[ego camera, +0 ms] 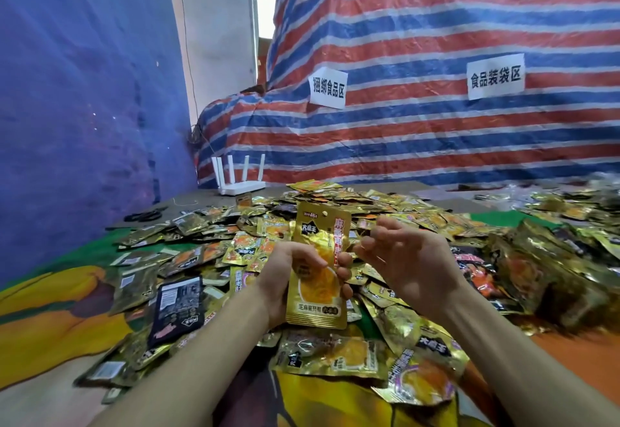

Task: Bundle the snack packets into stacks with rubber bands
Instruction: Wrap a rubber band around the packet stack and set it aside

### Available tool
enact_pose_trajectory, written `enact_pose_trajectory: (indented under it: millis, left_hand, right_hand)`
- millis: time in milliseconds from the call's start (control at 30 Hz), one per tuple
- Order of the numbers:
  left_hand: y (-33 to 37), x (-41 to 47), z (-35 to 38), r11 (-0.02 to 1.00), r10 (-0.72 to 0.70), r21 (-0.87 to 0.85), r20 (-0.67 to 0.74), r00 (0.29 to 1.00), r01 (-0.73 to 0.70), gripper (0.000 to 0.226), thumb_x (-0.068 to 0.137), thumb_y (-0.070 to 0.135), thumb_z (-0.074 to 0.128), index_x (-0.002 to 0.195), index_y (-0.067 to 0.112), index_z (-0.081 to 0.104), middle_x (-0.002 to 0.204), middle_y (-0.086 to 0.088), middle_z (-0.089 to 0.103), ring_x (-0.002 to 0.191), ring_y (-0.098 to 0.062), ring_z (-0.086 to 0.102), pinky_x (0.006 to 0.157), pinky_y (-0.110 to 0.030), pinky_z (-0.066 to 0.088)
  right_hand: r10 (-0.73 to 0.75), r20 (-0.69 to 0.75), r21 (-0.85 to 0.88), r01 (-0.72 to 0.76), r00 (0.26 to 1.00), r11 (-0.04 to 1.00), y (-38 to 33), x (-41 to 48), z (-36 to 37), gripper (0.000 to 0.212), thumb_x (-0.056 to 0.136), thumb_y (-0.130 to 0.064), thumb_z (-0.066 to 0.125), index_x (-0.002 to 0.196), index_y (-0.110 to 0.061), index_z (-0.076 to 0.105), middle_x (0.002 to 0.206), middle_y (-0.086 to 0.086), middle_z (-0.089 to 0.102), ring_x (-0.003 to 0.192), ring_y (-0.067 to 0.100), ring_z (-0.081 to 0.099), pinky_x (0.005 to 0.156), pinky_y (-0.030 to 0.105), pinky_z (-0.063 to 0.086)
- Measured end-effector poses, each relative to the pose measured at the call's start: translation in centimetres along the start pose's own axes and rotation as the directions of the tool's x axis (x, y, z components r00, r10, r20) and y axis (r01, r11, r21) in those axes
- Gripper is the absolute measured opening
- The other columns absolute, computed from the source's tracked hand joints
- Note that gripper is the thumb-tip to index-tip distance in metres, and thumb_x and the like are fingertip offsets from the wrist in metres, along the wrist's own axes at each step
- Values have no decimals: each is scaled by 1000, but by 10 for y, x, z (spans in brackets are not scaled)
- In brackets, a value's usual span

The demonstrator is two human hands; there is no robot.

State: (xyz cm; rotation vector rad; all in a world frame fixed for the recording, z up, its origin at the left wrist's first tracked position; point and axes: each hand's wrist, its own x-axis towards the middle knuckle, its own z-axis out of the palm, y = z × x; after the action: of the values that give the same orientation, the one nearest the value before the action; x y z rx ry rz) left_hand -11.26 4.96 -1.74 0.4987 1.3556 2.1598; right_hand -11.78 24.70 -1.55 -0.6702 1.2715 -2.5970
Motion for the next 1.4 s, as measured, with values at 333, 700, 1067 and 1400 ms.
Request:
enact_pose_trajectory:
  millis: [333, 700, 1067, 1400]
  left_hand:
    - [-6, 3, -9, 995, 43, 95, -1, 999, -43, 24, 71, 8, 51, 83, 3, 71, 84, -15, 64, 74, -32, 62, 76, -37, 53]
    - [-4, 0, -1, 991, 91, 105, -94, 991, -81, 19, 67, 6, 53, 84, 1, 60, 83, -15, 59, 72, -30, 58, 75, -38, 51]
    - [-3, 2, -5, 991, 112, 89, -119, 987, -102, 38, 60, 9, 57, 98, 3, 56, 85, -15, 59, 74, -31, 57, 76, -37, 50]
    - [-5, 9, -8, 996, 80, -4, -293, 953, -84, 30, 69, 11, 55, 89, -1, 73, 84, -10, 61, 68, -24, 57, 75, -35, 48]
  right_hand:
    - [56, 39, -2, -55, 998, 998, 3, 2, 2, 67, 80, 16, 52, 138, -17, 52, 124, 25, 67, 67, 21, 70, 50, 21, 55]
    - [39, -161, 28, -35, 986, 999, 14, 2, 11, 37, 70, -20, 78, 96, -1, 60, 79, 15, 71, 67, 25, 74, 49, 20, 57]
    - [40, -33, 106, -37, 999, 994, 15, 1, 9, 26, 83, -13, 65, 102, -1, 77, 115, 19, 73, 72, 17, 74, 54, 16, 56]
    - [-139, -116, -123, 125, 983, 984, 13, 1, 7, 57, 69, -2, 74, 125, -6, 64, 115, 21, 72, 102, 33, 73, 67, 40, 63]
